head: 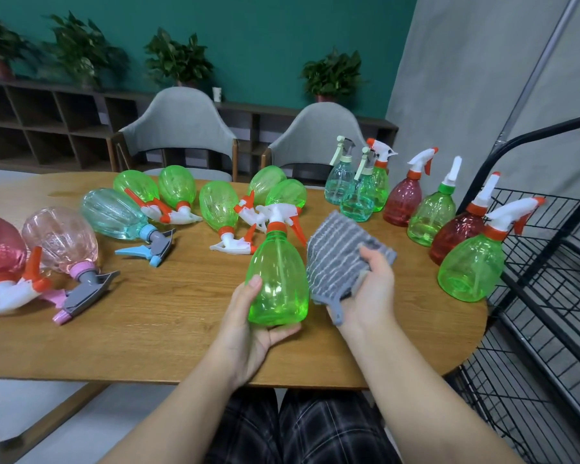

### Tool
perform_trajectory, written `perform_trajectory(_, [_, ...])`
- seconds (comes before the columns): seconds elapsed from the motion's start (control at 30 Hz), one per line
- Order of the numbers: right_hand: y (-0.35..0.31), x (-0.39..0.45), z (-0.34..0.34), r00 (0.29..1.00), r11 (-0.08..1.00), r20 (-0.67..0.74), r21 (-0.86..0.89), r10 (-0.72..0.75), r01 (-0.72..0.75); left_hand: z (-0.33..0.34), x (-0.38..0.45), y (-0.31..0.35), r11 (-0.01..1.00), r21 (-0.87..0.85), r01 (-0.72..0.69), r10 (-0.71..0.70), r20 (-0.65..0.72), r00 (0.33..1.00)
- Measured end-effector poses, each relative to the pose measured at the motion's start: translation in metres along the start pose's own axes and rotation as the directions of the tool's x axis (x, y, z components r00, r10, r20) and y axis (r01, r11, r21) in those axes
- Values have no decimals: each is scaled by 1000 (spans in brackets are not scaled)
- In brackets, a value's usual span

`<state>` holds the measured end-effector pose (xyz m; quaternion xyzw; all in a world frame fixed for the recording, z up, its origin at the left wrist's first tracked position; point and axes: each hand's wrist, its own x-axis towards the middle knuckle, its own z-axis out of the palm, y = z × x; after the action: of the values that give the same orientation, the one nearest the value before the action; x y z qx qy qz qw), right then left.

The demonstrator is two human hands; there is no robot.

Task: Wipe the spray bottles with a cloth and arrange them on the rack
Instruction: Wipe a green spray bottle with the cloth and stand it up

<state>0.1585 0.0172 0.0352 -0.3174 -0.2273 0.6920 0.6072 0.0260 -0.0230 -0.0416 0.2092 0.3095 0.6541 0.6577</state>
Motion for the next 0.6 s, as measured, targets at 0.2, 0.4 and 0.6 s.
perform_trajectory(0.2, [17, 4, 19, 888, 664, 421, -612, -185, 429, 3, 0, -4, 994, 94, -49, 44, 52, 998])
perform_trajectory(0.4, [34, 10, -6, 781, 507, 584, -614, -223, 605, 5, -4, -1, 996, 81, -33, 27, 78, 997])
perform_trajectory(0.6, [40, 6, -20, 689, 535, 684, -499, -240, 682, 9, -6, 0, 994, 95, -43, 35, 93, 995])
